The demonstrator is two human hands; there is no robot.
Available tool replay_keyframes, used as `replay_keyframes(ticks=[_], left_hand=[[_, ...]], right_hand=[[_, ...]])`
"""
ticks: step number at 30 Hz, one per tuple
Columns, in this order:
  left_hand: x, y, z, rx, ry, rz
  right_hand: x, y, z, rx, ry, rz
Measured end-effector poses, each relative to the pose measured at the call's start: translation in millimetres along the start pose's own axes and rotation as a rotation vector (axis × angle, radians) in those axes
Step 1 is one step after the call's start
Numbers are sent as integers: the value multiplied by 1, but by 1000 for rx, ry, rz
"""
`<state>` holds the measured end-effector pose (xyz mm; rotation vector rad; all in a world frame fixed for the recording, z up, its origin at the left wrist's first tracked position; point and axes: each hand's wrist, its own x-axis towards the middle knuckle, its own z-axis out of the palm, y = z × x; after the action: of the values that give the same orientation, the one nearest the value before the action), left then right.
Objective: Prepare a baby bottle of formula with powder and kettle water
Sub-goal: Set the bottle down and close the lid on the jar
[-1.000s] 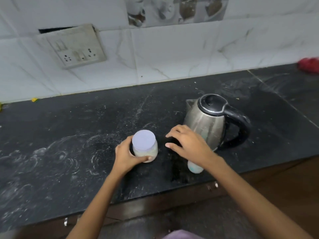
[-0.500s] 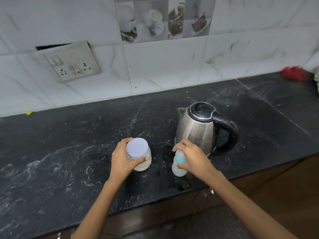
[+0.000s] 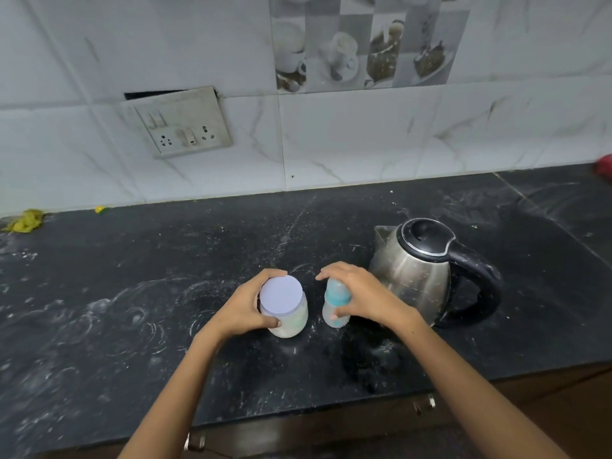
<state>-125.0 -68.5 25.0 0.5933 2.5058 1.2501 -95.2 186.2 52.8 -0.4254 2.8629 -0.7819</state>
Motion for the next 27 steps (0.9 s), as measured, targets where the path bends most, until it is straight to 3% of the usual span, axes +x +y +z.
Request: replay_keyframes(ticks=[2, 5, 8, 15, 27], left_hand=[[2, 2, 0, 67, -7, 17], [4, -1, -2, 213, 158, -77], [4, 4, 3, 260, 182, -105], [15, 9, -15, 157, -105, 0], [32, 5, -28, 230, -242, 49]], right_hand=[[-6, 0, 2, -45, 72, 31], [3, -5, 4, -71, 136, 69], [3, -5, 4, -44, 153, 84], [4, 5, 2, 27, 163, 54], [4, 12, 2, 42, 171, 46]])
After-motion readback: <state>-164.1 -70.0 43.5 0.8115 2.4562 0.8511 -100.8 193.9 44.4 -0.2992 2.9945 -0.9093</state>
